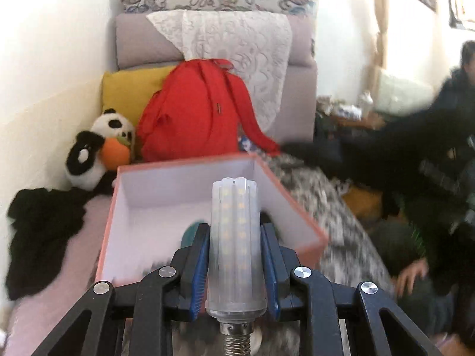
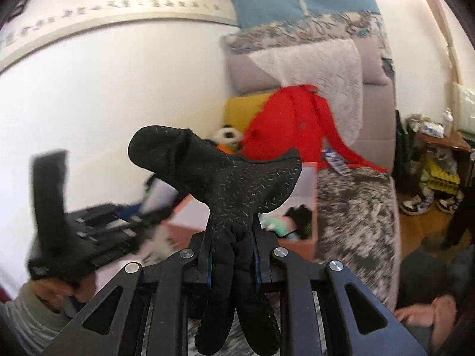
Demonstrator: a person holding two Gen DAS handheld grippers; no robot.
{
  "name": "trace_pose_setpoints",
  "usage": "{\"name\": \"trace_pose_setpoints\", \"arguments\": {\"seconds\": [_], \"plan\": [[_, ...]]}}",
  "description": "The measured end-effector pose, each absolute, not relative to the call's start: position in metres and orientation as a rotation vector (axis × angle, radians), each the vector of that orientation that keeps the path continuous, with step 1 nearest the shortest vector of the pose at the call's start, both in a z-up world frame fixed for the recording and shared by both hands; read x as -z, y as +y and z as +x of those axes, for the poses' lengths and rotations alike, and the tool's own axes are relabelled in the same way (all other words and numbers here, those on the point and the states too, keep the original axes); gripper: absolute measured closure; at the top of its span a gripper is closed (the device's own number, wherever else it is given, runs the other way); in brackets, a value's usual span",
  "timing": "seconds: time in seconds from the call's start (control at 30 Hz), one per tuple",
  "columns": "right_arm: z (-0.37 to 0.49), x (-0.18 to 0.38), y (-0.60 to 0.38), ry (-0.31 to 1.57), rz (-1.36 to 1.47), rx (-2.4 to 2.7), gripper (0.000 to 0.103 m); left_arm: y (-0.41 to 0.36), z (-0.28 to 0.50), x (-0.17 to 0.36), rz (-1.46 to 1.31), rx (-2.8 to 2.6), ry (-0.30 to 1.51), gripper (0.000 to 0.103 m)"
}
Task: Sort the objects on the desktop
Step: 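Release the LED bulb and black glove into the pink box with both grippers, then move both grippers back over the remaining items on the bed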
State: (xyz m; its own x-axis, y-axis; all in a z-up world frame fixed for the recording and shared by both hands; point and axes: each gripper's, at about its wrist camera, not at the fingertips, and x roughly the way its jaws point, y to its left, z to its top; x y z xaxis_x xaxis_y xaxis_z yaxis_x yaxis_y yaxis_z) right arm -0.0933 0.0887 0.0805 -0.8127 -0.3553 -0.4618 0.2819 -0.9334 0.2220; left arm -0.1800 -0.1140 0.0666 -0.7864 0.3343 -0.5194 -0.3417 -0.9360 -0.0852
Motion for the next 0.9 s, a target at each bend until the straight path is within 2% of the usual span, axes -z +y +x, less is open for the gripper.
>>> {"name": "trace_pose_setpoints", "arguments": {"seconds": [0.17,0.27,0.3,0.33,0.37,0.4,0.43,0.6,0.73,0.9], "plan": [[-0.187,-0.058,0.096,-0.214,0.936,2.658,0.083,-0.107,-0.262,-0.063,-0.914,-2.731,-0.047,0.075],[-0.227,-0.049,0.094,-0.319,1.010,2.614,0.081,-0.106,-0.291,-0.047,-0.990,-2.752,-0.045,0.074],[-0.236,-0.043,0.090,-0.334,1.030,2.614,0.074,-0.105,-0.295,-0.042,-1.007,-2.757,-0.038,0.054],[-0.242,-0.038,0.086,-0.329,1.059,2.631,0.057,-0.107,-0.297,-0.036,-1.021,-2.756,-0.050,0.020],[-0.247,-0.032,0.082,-0.323,1.089,2.648,0.041,-0.112,-0.297,-0.030,-1.025,-2.761,-0.088,0.007],[-0.252,-0.026,0.079,-0.317,1.112,2.668,0.010,-0.116,-0.293,-0.026,-1.009,-2.784,-0.119,0.000],[-0.250,-0.020,0.076,-0.307,1.104,2.691,0.004,-0.121,-0.288,-0.022,-0.988,-2.823,-0.138,0.000],[-0.201,0.006,0.069,-0.292,0.946,2.648,0.005,-0.147,-0.250,-0.001,-0.950,-2.937,-0.130,0.000],[-0.131,0.036,0.073,-0.424,0.851,2.616,0.005,-0.163,-0.183,0.019,-0.880,-2.987,-0.096,0.000],[-0.073,0.091,0.082,-0.694,0.908,2.529,0.004,-0.169,-0.102,0.058,-0.963,-3.064,-0.042,0.000]]}}
